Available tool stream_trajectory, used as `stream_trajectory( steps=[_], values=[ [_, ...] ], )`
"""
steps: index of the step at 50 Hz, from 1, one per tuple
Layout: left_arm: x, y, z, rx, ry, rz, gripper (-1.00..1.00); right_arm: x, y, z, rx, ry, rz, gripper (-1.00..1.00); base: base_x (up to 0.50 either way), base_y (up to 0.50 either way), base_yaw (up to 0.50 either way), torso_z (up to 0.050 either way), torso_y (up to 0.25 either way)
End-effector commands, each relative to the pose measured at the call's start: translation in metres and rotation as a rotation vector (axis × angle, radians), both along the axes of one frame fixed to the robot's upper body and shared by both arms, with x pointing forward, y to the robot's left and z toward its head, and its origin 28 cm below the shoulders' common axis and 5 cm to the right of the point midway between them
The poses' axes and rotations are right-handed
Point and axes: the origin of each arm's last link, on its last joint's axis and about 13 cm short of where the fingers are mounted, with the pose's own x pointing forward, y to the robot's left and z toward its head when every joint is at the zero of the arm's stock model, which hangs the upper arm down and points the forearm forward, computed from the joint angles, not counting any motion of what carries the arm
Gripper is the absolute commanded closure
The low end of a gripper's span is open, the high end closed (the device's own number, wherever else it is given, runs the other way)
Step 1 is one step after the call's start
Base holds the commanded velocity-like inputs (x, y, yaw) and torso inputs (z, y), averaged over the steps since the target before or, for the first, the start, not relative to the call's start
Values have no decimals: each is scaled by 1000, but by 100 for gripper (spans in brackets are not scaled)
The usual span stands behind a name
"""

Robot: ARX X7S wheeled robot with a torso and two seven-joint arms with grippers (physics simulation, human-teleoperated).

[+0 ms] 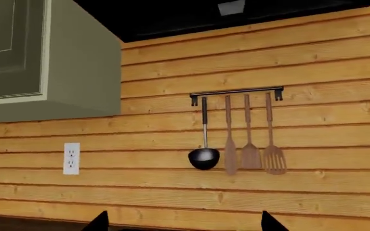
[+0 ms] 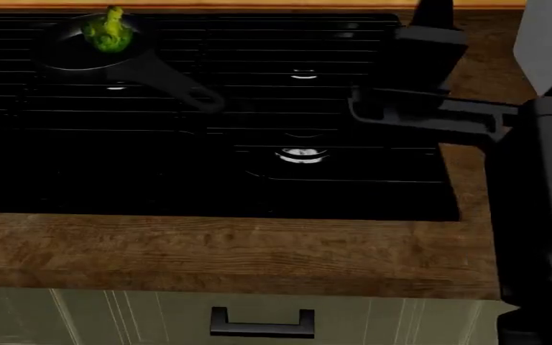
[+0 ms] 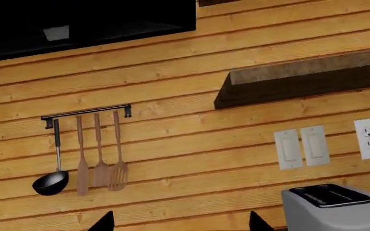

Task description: Pick the broccoli from the pan and place it on the plate.

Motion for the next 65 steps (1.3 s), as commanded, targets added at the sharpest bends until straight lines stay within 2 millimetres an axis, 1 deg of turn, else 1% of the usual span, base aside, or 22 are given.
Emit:
stream_trajectory(
  steps=[1, 3, 7, 15, 16, 23, 26, 38, 54, 60, 65],
  values=[
    [-35, 3, 34, 126, -28, 74, -100, -29, 0, 29, -102, -118, -53, -100, 0, 0, 0, 0, 0],
    [-34, 5, 37, 107, -48, 95, -100, -28, 0, 32, -98, -118, -64, -100, 0, 0, 0, 0, 0],
    [-34, 8, 39, 69, -71, 107, -100, -26, -2, 32, -77, -118, -67, -100, 0, 0, 0, 0, 0],
    [-33, 10, 42, 63, -90, 156, -100, -21, -3, 32, -83, -117, -68, -100, 0, 0, 0, 0, 0],
    [-33, 11, 41, 78, -99, 195, -100, -22, -3, 31, -88, -120, -68, -100, 0, 0, 0, 0, 0],
    [-31, 12, 40, 50, -100, 188, -100, -17, -3, 29, -95, -127, -78, -100, 0, 39, 0, 0, 0],
    [-30, 12, 40, 49, -101, 191, -100, -15, -2, 28, -93, -121, -71, -100, 0, 469, 0, 0, 0],
    [-35, 12, 39, 53, -114, 201, -100, -18, 1, 28, -103, -123, -51, -100, 0, 500, 0, 0, 0],
    [-30, 12, 37, 51, -104, 204, -100, -16, 4, 25, -114, -110, -29, -100, 0, 500, 0, 0, 0],
    [-31, 11, 38, 54, -108, 200, -100, -16, 3, 25, -112, -111, -28, -100, 0, 500, 0, 0, 0],
    [-36, 14, 34, 51, -108, 211, -100, -19, 4, 26, -113, -114, -25, -100, 0, 500, 0, 0, 0]
  ],
)
